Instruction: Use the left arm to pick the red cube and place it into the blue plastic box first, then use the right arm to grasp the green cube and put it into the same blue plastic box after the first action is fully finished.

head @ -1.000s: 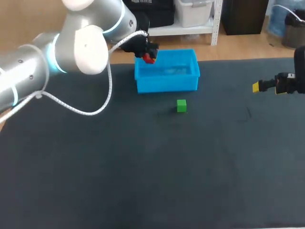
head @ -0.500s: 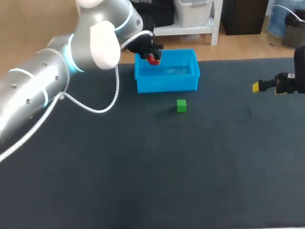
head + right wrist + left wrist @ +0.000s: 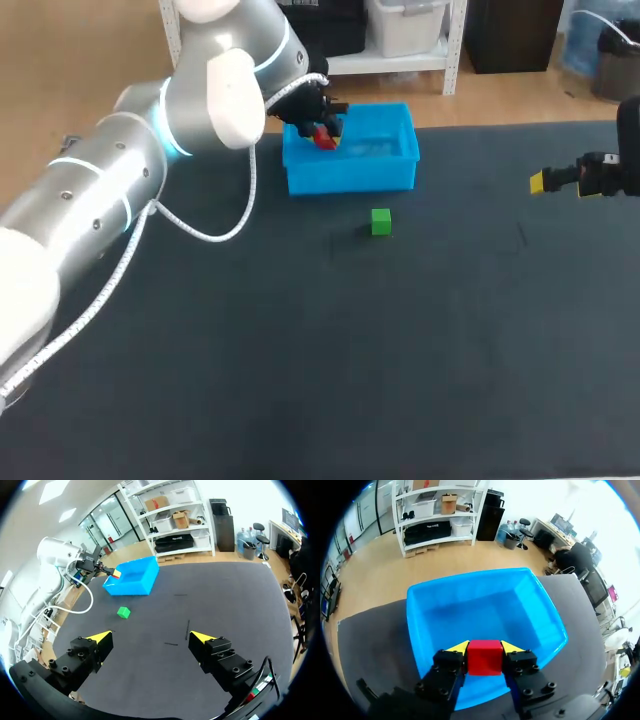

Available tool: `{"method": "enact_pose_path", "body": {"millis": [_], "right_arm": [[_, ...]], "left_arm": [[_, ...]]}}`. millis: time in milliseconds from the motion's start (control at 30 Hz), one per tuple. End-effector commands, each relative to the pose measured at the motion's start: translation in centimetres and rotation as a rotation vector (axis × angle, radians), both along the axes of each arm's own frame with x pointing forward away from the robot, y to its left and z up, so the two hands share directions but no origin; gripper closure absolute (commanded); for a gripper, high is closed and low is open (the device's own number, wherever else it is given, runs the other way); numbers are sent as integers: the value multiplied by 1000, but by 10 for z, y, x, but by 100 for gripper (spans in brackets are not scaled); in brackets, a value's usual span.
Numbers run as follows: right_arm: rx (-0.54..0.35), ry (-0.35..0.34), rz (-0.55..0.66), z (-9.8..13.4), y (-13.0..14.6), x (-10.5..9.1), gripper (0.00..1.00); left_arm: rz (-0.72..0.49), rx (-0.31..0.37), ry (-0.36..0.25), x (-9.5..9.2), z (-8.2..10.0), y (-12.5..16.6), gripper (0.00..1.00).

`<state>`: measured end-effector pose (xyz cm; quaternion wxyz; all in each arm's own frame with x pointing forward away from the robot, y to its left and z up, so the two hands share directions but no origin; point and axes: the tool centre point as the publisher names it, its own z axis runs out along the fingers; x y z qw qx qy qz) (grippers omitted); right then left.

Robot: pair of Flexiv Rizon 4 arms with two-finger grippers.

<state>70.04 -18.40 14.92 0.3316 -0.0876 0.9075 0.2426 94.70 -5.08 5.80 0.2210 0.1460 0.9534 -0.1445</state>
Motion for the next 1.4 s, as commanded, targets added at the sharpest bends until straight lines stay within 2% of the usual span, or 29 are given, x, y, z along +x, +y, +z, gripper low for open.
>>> {"method": "enact_pose_path", "body": {"millis": [33,300,367,400,467,500,800,1000,1167,1267,1400], "right_arm": [[0,1,1,0,0,0,0],[0,1,1,0,0,0,0],[0,1,1,0,0,0,0],[0,1,1,0,0,0,0],[0,1,1,0,0,0,0],[0,1,1,0,0,0,0],[0,1,1,0,0,0,0],[0,1,1,0,0,0,0],[0,1,1,0,0,0,0],[0,1,1,0,0,0,0],[0,1,1,0,0,0,0]], "left_arm": [[-16,42,92,13,-2,-5,100],[-24,79,107,11,-3,-6,98],[-25,88,112,12,-4,-8,56],[-27,90,112,12,-4,-8,48],[-26,92,115,12,-4,-8,8],[-25,94,115,12,-4,-8,0],[-30,97,95,6,8,-9,0],[-59,82,48,-8,34,-9,0],[-85,63,-3,-32,57,-2,0],[-95,44,-32,-55,69,7,0],[-96,35,-49,-82,76,20,0]]}}
